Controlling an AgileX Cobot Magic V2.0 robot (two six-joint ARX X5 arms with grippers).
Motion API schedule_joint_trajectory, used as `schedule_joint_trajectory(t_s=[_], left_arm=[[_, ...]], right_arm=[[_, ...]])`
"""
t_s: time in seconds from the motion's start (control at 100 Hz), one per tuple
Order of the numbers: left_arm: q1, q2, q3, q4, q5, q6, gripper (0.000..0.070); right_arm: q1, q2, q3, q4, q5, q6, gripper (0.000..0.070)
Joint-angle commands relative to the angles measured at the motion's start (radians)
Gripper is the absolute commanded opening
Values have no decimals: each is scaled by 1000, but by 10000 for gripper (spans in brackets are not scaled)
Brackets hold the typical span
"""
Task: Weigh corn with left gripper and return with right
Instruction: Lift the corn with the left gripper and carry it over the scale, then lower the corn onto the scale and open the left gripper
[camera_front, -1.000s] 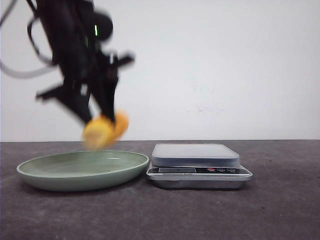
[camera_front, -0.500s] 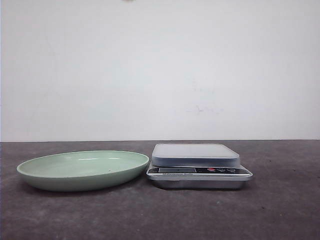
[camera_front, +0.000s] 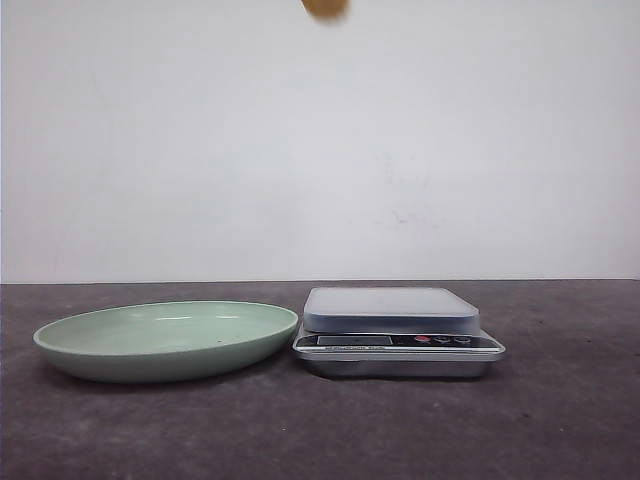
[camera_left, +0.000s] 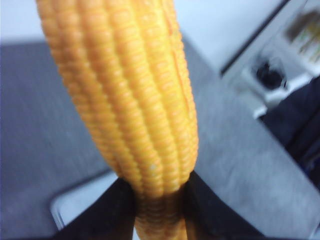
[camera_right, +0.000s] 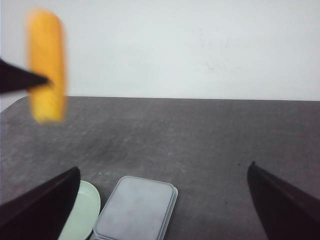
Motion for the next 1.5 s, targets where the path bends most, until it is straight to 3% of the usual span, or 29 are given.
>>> schedule_joint_trajectory(t_s=[0.0,0.42,1.07,1.13,1.22,1.28,1.49], left_arm=[[-15,52,20,1,2,-6,10],[-64,357,20,-130,10,-128,10],[-89,462,20,-151,-3,-147,38],[-89,462,20,-155,-2,-151,86],[-89,462,20,-171,-3,-159,285],[-89,462,20,-182,-3,-158,361],[-80,462,21,-205,-3,-158,418]], right_arm=[[4,3,17,10,-3,11,660],[4,3,17,-54,-4,14,659],[4,2,17,-123,-4,15,660],[4,2,17,-123,-4,15,660],[4,2,17,-123,-4,19,660],[4,2,17,-123,-5,22,660],[4,2,17,-125,-13,22,659]])
